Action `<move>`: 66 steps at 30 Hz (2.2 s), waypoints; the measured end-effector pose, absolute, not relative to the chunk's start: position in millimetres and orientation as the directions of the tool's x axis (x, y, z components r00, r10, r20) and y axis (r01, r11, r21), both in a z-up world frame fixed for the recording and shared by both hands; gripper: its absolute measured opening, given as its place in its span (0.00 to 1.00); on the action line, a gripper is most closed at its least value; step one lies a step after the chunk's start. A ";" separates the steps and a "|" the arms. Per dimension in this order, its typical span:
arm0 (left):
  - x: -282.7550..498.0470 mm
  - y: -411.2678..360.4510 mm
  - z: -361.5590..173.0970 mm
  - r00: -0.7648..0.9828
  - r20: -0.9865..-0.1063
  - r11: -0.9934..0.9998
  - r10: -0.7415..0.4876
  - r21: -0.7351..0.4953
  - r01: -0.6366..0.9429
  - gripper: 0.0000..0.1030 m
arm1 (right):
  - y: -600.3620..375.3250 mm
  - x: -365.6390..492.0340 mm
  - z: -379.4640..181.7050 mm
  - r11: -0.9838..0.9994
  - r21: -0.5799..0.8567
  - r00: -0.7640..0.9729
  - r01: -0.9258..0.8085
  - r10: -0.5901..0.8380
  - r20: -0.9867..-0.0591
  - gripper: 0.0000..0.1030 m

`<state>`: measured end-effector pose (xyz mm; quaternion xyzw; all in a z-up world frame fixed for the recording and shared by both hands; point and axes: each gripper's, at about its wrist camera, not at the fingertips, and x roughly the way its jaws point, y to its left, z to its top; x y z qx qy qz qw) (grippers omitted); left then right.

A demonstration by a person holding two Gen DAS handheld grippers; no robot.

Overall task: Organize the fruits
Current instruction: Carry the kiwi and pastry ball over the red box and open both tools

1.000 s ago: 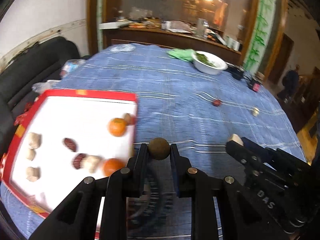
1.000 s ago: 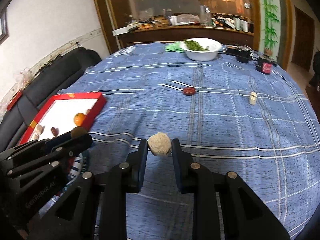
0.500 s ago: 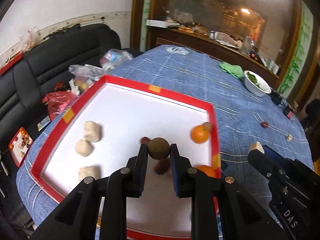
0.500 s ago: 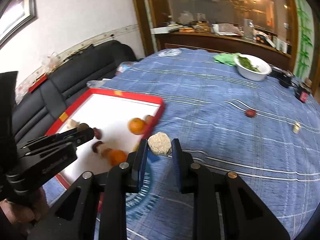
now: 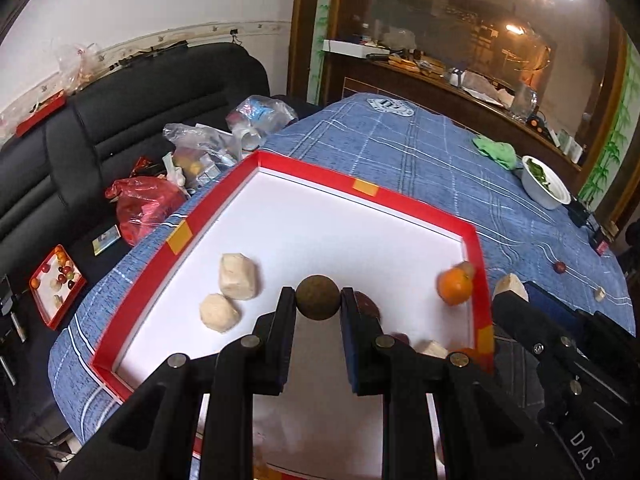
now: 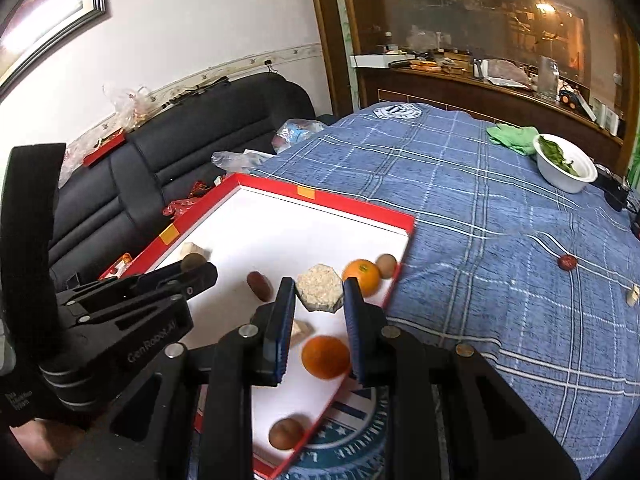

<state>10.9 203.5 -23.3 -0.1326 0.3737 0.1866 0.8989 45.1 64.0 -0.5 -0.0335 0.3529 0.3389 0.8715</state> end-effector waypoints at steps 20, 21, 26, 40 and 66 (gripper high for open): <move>33.9 225.8 -27.9 0.619 -0.732 0.885 0.283 -0.050 -0.463 0.20 | 118.7 73.8 -18.0 0.743 0.162 0.475 -0.650 0.564 -0.676 0.26; 37.6 225.0 -27.8 0.618 -0.732 0.886 0.286 -0.043 -0.461 0.20 | 120.5 75.0 -18.8 0.742 0.162 0.472 -0.651 0.563 -0.678 0.26; 52.2 222.3 -30.3 0.611 -0.739 0.896 0.284 -0.021 -0.443 0.20 | 129.2 85.7 -25.1 0.750 0.169 0.460 -0.640 0.550 -0.697 0.26; 67.6 227.2 -43.7 0.560 -0.778 0.897 0.284 0.009 -0.443 0.20 | 118.3 113.1 -41.8 0.786 0.186 0.454 -0.589 0.512 -0.729 0.26; 50.7 234.5 -40.4 0.490 -0.815 0.858 0.310 0.017 -0.514 0.66 | 126.1 104.8 -50.8 0.764 0.180 0.388 -0.620 0.497 -0.776 0.41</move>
